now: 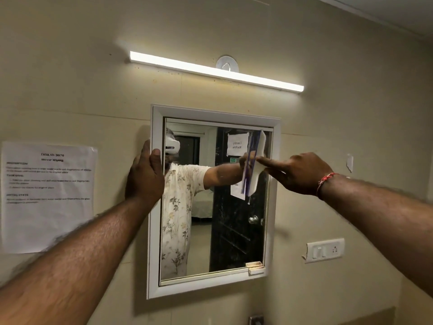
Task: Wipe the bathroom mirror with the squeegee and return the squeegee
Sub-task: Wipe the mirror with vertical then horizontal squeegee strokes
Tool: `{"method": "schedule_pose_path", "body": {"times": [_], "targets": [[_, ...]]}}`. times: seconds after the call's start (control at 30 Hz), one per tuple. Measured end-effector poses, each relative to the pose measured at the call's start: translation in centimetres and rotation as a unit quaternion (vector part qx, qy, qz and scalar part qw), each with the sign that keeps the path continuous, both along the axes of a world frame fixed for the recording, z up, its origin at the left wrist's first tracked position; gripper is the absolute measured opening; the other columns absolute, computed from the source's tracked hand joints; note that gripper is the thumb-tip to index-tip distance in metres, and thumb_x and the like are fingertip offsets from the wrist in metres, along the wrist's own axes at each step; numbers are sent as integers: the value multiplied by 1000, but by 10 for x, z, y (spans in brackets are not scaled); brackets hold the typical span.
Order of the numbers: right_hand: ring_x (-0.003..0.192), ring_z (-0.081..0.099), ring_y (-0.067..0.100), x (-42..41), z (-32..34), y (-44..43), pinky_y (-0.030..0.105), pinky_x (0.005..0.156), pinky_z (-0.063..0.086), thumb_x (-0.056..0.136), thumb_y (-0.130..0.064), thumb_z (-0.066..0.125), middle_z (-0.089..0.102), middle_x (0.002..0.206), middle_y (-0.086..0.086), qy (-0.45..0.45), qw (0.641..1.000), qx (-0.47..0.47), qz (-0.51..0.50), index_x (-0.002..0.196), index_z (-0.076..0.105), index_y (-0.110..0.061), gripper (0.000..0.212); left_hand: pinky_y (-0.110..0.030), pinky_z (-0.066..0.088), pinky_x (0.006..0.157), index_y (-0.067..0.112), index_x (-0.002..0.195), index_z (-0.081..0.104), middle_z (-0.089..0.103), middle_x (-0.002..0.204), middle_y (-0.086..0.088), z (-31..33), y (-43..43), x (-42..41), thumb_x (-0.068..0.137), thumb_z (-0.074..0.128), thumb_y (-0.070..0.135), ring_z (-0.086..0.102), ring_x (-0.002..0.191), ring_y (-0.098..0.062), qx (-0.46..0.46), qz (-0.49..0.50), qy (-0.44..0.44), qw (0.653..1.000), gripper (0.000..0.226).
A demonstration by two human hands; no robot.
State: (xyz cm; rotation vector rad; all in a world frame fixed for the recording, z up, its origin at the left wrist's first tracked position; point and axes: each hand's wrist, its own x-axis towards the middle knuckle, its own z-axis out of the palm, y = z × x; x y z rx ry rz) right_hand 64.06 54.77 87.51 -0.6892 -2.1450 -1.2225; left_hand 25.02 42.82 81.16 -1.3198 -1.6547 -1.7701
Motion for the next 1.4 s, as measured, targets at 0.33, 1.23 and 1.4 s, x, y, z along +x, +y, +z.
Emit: {"method": "schedule_pose_path", "body": {"times": [0.33, 1.23, 1.4], "targets": [[62, 70, 14, -136, -71, -71, 26, 60, 58, 102, -52, 65, 77, 83, 0, -101, 976, 128, 142, 154, 58, -35, 55, -32, 38, 111, 25, 169, 35, 51, 163, -13, -19, 3, -1, 116, 25, 54, 51, 148, -34, 10, -14, -2, 1000, 61], [61, 68, 12, -197, -91, -81, 25, 60, 53, 100, -50, 67, 73, 71, -4, -60, 970, 160, 171, 149, 64, -32, 52, -26, 39, 102, 35, 170, 31, 52, 163, -7, -45, -1, -6, 116, 27, 52, 55, 144, -28, 3, -38, -25, 999, 56], [62, 69, 13, -198, -92, -78, 26, 62, 56, 100, -50, 67, 73, 74, -4, -60, 971, 151, 174, 149, 64, -32, 52, -26, 39, 106, 35, 170, 32, 51, 165, -4, -46, 0, -8, 116, 25, 55, 53, 147, -26, 6, -46, -26, 999, 58]]}}
